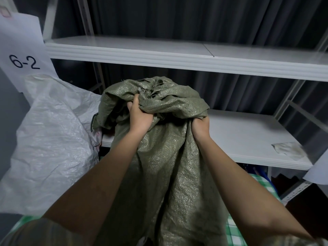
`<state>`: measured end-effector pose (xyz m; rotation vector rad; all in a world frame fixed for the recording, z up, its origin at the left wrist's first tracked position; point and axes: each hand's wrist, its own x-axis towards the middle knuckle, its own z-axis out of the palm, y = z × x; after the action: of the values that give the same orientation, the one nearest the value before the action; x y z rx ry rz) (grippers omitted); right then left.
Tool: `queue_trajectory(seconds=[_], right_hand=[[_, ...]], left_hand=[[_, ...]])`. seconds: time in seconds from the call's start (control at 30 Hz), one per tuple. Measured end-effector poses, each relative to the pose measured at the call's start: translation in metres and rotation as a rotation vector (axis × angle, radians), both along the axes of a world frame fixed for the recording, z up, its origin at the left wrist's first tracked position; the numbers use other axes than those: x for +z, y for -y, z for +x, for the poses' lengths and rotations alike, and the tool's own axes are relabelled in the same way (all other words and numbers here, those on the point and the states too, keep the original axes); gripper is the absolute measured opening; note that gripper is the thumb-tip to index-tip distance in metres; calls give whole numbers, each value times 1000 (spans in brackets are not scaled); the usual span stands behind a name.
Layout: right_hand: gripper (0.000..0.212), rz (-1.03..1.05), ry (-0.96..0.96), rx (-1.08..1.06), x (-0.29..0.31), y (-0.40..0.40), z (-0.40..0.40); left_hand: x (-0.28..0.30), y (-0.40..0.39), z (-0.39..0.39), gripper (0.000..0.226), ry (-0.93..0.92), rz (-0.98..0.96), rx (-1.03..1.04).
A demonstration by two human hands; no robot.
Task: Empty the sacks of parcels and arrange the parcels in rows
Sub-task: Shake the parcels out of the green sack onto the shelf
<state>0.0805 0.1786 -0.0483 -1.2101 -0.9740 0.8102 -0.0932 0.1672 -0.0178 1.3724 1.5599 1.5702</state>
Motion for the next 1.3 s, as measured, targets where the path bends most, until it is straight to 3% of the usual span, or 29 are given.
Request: queue_trajectory(seconds=[0.77,1.07,1.3], right_hand=[[40,87,-63,-89,31,-12,-4],[32,68,54,36,19,-9,-2],[42,36,102,242,11,8,8]], left_hand=[[32,-25,1,70,12,136,-73],[19,-27,-8,73,-25,62,-71],[6,-18,-20,73,-64,12,-79]])
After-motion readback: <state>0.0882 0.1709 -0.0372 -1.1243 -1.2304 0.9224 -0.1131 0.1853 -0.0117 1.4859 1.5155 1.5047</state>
